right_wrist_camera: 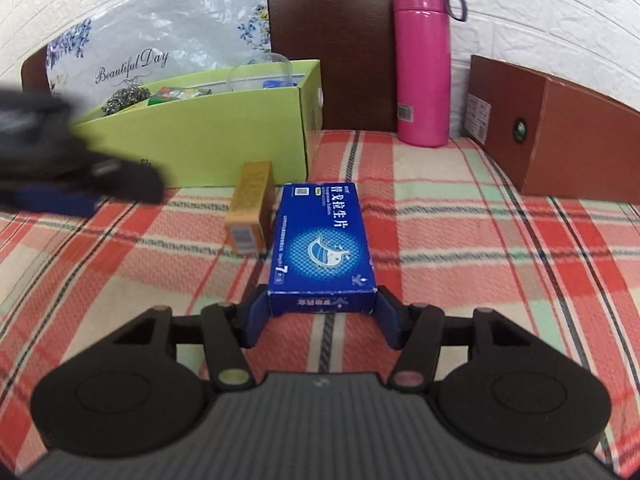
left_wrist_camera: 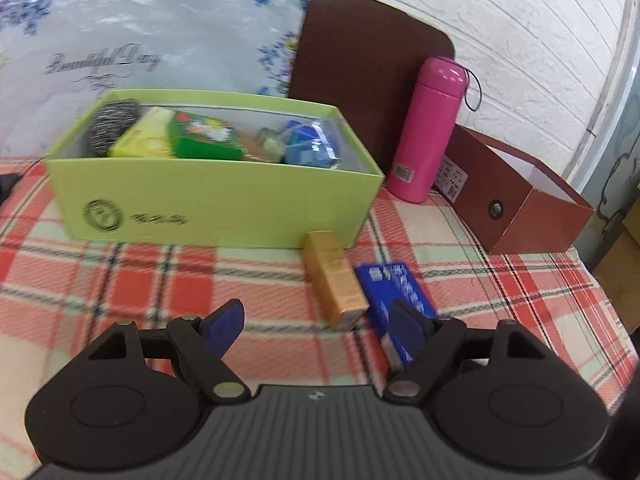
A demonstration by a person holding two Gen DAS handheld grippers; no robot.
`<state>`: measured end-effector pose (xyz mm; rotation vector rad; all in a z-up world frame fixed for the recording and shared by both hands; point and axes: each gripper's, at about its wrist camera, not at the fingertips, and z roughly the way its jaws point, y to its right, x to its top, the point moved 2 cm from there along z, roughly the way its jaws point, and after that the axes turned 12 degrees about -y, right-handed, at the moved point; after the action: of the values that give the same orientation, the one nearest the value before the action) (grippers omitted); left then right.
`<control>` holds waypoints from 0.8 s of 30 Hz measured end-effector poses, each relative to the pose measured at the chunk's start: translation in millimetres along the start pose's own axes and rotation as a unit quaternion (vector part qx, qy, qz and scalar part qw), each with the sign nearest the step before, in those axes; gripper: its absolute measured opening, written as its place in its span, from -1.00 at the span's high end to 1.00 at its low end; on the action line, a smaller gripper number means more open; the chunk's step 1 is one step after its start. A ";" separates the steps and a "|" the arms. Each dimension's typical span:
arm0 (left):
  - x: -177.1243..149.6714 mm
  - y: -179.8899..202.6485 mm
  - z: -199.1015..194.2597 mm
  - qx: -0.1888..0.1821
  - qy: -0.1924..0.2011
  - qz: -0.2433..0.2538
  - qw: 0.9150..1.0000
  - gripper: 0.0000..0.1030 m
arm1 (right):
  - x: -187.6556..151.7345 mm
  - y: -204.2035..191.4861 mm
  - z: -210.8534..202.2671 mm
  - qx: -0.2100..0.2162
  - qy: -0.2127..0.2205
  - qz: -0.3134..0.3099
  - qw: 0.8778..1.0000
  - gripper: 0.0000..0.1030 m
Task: Organize objects
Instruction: 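Grasp the gold box with the left tool while the right tool grasps the blue medicine box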
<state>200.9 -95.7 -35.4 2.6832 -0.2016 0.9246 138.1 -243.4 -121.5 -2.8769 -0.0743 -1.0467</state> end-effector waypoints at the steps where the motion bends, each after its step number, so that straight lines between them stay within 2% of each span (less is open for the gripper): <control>1: 3.9 6.4 11.0 0.002 -0.001 0.008 1.000 -0.60 | -5.1 1.7 -4.9 0.002 0.000 0.004 1.000 -0.07; 5: 16.8 15.9 46.7 0.011 -0.011 0.016 1.000 -0.58 | -22.2 5.0 -24.0 0.015 -0.008 0.012 1.000 -0.08; 7: 22.0 10.1 59.1 0.013 -0.026 0.006 1.000 -0.28 | -29.2 2.9 -30.9 0.024 -0.012 0.007 1.000 -0.08; 8: 22.8 4.5 63.2 0.007 -0.038 0.000 0.999 0.19 | -32.5 0.5 -34.4 0.027 -0.014 0.003 1.000 -0.08; 9: 21.8 -3.2 65.6 -0.012 -0.053 -0.005 0.999 0.41 | -34.8 -2.0 -37.0 0.032 -0.015 0.000 0.999 -0.08; 11: 13.7 -16.7 59.2 -0.031 -0.062 -0.008 0.998 0.48 | -37.9 -8.5 -41.0 0.047 -0.018 -0.005 0.999 -0.08; 12: 7.4 -22.5 51.4 -0.027 -0.062 -0.004 0.998 0.49 | -39.1 -13.8 -41.8 0.056 -0.019 -0.010 0.998 -0.08; 15: -20.7 -40.6 22.6 -0.010 -0.061 0.019 0.998 0.49 | -41.8 -32.8 -42.6 0.070 -0.022 -0.035 0.997 -0.08; 20: -67.1 -70.0 -30.7 0.021 -0.067 0.005 0.997 0.49 | -43.1 -60.3 -42.0 0.079 -0.026 -0.058 0.995 -0.08; 24: -94.3 -79.0 -59.3 0.052 -0.057 0.021 0.997 0.49 | -46.5 -81.1 -43.6 0.081 -0.029 -0.077 0.993 -0.08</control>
<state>110.5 1.5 -67.7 2.8406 -0.2414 0.8160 68.7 -167.4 -113.4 -2.7883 -0.3733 -0.9327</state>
